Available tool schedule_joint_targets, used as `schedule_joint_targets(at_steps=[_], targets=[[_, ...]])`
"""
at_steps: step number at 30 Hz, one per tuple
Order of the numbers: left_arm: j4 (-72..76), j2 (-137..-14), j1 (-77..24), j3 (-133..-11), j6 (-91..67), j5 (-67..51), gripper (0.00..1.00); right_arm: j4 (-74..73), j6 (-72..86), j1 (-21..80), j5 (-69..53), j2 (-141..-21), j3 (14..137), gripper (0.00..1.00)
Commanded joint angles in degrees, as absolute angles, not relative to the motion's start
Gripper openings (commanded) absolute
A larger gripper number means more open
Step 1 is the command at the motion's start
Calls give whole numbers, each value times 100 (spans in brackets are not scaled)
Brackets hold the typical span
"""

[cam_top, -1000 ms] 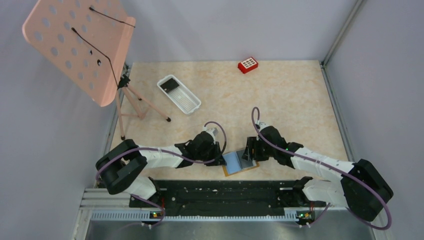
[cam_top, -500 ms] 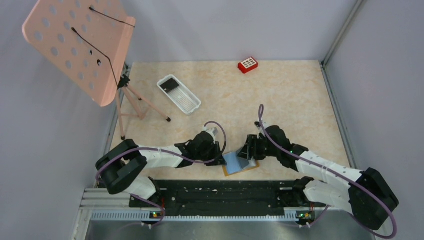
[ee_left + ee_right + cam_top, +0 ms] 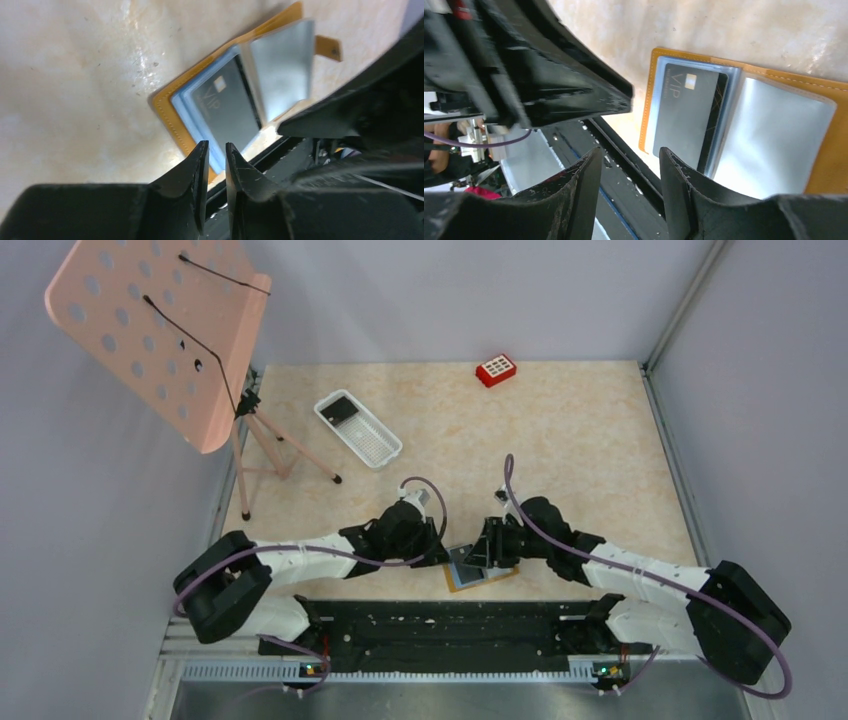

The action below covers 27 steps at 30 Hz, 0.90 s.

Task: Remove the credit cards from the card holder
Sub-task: Remove the credit card from the card holder.

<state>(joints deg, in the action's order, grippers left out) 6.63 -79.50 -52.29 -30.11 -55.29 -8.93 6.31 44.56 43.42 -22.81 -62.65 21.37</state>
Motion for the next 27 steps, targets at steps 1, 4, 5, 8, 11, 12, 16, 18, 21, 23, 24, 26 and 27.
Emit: schedule_joint_targets(at_steps=[1, 4, 5, 8, 11, 12, 16, 18, 21, 23, 24, 26, 27], targets=[[442, -7295, -5255, -3109, -5627, -502, 24, 449, 4223, 4390, -1987, -6184, 2320, 46], [486, -7233, -5256, -3129, -5603, -599, 24, 162, 4054, 4316, -1689, -6046, 2381, 43], [545, -7278, -5256, -3129, -5587, -631, 24, 133, 4029, 4269, -1632, -6041, 2371, 42], [768, -7558, -5256, -3133, -5574, -798, 23, 168, 3957, 4132, -1610, -6153, 2346, 41], [997, -7890, -5256, -3167, -5526, -960, 21, 258, 3890, 4060, -1667, -6363, 2344, 40], [1056, -7990, -5256, -3179, -5509, -998, 21, 309, 3868, 4038, -1694, -6435, 2344, 40], [1205, -8355, -5264, -3218, -5435, -1088, 17, 494, 3793, 3905, -1797, -6733, 2336, 40], [1208, -8462, -5262, -3212, -5424, -1079, 16, 571, 3757, 3849, -1844, -6874, 2321, 39], [1180, -8531, -5265, -3172, -5435, -1035, 16, 661, 3721, 3785, -1884, -6997, 2288, 39], [1173, -8529, -5265, -3141, -5449, -1001, 15, 751, 3729, 3775, -1946, -7060, 2261, 39], [1171, -8531, -5265, -3130, -5449, -997, 15, 786, 3737, 3779, -1977, -7089, 2251, 38], [1160, -8547, -5265, -3125, -5441, -986, 15, 909, 3778, 3773, -2068, -7127, 2198, 38], [1160, -8563, -5265, -3134, -5441, -985, 15, 980, 3795, 3766, -2123, -7136, 2168, 38]])
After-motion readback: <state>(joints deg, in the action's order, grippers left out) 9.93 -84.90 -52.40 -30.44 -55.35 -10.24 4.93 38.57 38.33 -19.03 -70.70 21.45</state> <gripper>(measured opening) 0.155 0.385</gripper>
